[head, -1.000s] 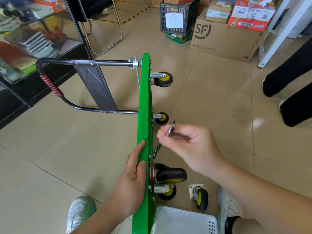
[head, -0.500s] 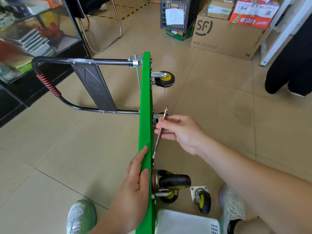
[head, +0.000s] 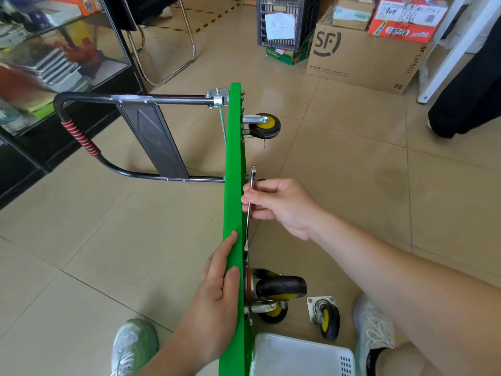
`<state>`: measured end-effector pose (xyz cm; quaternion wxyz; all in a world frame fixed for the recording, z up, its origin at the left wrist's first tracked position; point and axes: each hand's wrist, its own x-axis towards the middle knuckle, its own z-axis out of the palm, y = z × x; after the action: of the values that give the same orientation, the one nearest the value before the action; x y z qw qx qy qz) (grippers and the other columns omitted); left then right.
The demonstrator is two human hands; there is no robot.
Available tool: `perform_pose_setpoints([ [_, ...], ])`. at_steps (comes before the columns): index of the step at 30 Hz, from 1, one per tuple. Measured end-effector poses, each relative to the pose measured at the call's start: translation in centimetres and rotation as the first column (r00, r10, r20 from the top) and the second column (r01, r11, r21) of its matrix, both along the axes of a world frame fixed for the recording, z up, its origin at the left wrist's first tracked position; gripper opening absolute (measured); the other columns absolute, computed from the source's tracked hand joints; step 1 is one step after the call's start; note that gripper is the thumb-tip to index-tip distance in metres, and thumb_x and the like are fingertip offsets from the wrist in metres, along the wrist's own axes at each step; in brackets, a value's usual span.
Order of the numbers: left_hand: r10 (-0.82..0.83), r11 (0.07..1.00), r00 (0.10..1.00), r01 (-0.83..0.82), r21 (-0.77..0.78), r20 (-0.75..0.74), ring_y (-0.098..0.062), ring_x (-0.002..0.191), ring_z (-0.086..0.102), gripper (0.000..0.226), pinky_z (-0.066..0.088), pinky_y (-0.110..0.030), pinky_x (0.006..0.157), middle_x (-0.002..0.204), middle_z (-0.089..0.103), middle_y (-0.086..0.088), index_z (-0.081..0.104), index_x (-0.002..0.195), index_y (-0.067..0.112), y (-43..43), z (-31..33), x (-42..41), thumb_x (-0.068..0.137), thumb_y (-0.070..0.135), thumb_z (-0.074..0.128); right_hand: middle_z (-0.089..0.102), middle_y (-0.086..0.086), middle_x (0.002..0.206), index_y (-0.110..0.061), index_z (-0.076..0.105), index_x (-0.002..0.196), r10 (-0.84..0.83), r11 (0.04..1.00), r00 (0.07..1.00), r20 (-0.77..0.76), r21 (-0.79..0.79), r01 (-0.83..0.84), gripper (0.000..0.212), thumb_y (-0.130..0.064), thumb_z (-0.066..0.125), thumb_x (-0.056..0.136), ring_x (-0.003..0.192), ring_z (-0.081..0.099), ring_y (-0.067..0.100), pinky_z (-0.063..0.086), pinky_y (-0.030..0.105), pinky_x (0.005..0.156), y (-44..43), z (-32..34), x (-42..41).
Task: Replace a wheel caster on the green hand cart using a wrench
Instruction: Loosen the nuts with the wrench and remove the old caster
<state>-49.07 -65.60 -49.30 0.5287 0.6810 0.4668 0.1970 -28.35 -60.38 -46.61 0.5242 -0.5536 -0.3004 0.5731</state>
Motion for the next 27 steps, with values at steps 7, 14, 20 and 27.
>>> perform_pose_setpoints([
  [7, -0.019, 1.0, 1.0, 0.018, -0.019, -0.005, 0.034, 0.125, 0.028, 0.049, 0.018, 0.01, 0.098, 0.144, 0.028, 0.043, 0.027, 0.14, 0.064, 0.0, 0.0, -0.1, 0.11, 0.026, 0.032, 0.075, 0.009, 0.09, -0.006, 0.071, 0.098, -0.079, 0.995, 0.997, -0.025, -0.06, 0.078, 0.007, -0.006, 0.069, 0.092, 0.083, 0.075, 0.022, 0.062, 0.032, 0.075, -0.2, -1.1, 0.3],
  [14, -0.027, 0.999, 0.999, 0.026, -0.02, -0.022, 0.031, 0.127, 0.029, 0.05, 0.019, 0.009, 0.099, 0.149, 0.03, 0.036, 0.026, 0.139, 0.067, 0.1, 0.0, -0.2, 0.11, 0.027, 0.032, 0.076, 0.004, 0.084, -0.006, 0.072, 0.1, -0.055, 0.996, 0.997, -0.053, -0.07, 0.052, 0.009, -0.005, 0.068, 0.092, 0.082, 0.075, 0.02, 0.061, 0.031, 0.076, 0.4, -1.0, 0.0],
  [20, -0.025, 0.999, 0.999, 0.024, -0.023, -0.026, 0.028, 0.129, 0.03, 0.049, 0.023, 0.0, 0.107, 0.152, 0.031, 0.034, 0.024, 0.14, 0.068, 0.0, 0.1, -0.2, 0.111, 0.029, 0.031, 0.077, 0.007, 0.094, -0.015, 0.072, 0.102, -0.052, 0.998, 0.996, 0.072, 0.038, 0.05, 0.014, -0.006, 0.07, 0.091, 0.091, 0.076, 0.018, 0.06, 0.027, 0.077, -2.0, 0.2, -0.9],
  [27, 0.014, 1.0, 1.0, -0.014, -0.008, 0.004, 0.04, 0.118, 0.026, 0.048, 0.016, 0.013, 0.091, 0.146, 0.033, 0.035, 0.026, 0.142, 0.057, -0.5, 0.7, 0.3, 0.111, 0.021, 0.033, 0.077, 0.002, 0.106, -0.006, 0.075, 0.109, -0.076, 0.962, 0.947, 0.311, 0.274, -0.013, 0.02, -0.004, 0.073, 0.089, 0.104, 0.072, 0.014, 0.056, 0.03, 0.093, -7.0, 0.7, -2.8],
])
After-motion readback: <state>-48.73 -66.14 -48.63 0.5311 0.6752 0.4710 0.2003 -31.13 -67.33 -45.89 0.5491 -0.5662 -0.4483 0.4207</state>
